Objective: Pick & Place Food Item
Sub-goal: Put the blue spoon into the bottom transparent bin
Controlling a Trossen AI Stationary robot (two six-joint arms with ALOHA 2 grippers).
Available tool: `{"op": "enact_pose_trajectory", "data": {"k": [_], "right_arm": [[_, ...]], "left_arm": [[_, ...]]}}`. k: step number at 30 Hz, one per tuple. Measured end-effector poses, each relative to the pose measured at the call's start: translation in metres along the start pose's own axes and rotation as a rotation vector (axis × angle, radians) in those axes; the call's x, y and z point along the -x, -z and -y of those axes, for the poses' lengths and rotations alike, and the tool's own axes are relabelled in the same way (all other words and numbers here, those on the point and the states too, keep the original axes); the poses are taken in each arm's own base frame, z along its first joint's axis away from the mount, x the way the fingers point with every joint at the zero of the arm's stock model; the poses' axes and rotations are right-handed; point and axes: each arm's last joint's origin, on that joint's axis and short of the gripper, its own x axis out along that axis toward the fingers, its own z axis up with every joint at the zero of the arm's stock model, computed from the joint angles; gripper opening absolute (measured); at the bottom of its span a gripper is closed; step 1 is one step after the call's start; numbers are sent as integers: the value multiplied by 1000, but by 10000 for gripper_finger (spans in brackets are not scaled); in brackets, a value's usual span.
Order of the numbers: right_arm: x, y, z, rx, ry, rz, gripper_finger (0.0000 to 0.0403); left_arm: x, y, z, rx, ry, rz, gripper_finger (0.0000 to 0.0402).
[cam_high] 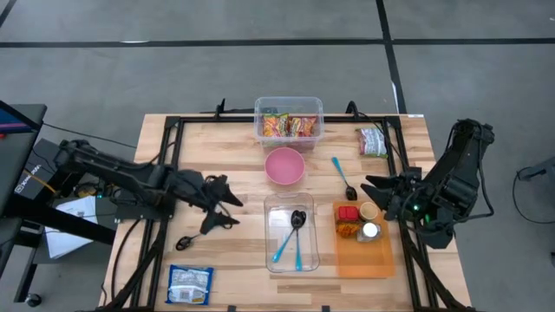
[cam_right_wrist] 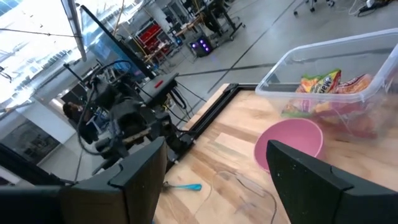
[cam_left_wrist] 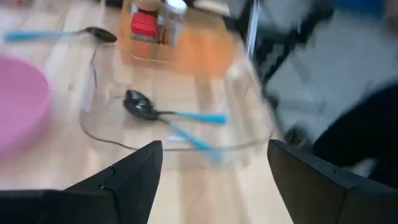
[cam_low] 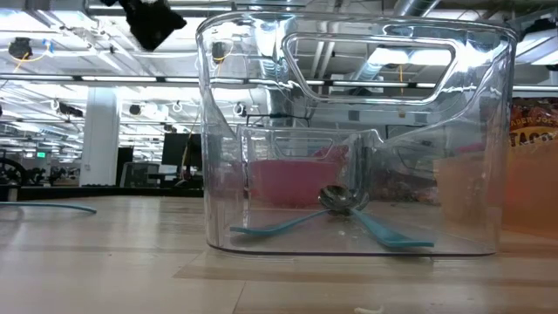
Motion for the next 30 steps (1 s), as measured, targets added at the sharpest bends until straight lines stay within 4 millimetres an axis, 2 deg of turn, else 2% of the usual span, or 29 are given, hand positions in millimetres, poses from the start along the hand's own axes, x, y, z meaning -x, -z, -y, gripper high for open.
{"op": "enact_pose_trajectory", "data": {"k": [5,8,10,12,17,19,24,30], "right_arm": [[-2,-1,-2,-29,4,8,267],[-3,-1,-2,-40,11,16,267],[-5,-2,-3,-49,17,22,267],[-7,-2,-3,-58,24,30,267],[-9,-1,-4,-63,35,41,267],[-10,2,-5,-51,38,41,267],[-12,11,-8,-19,44,40,267],[-14,18,-11,-7,48,39,267]], "left_arm": [[13,-8,2,-333,-30,-202,285],[18,-1,2,-476,-23,-401,285],[18,7,2,-491,-29,-543,285],[16,17,1,-419,-67,-684,285],[0,38,3,16,-278,-900,285],[-6,46,4,128,-325,-993,285],[-22,76,9,286,-388,-1128,282],[-31,108,12,424,-461,-1123,261]]}}
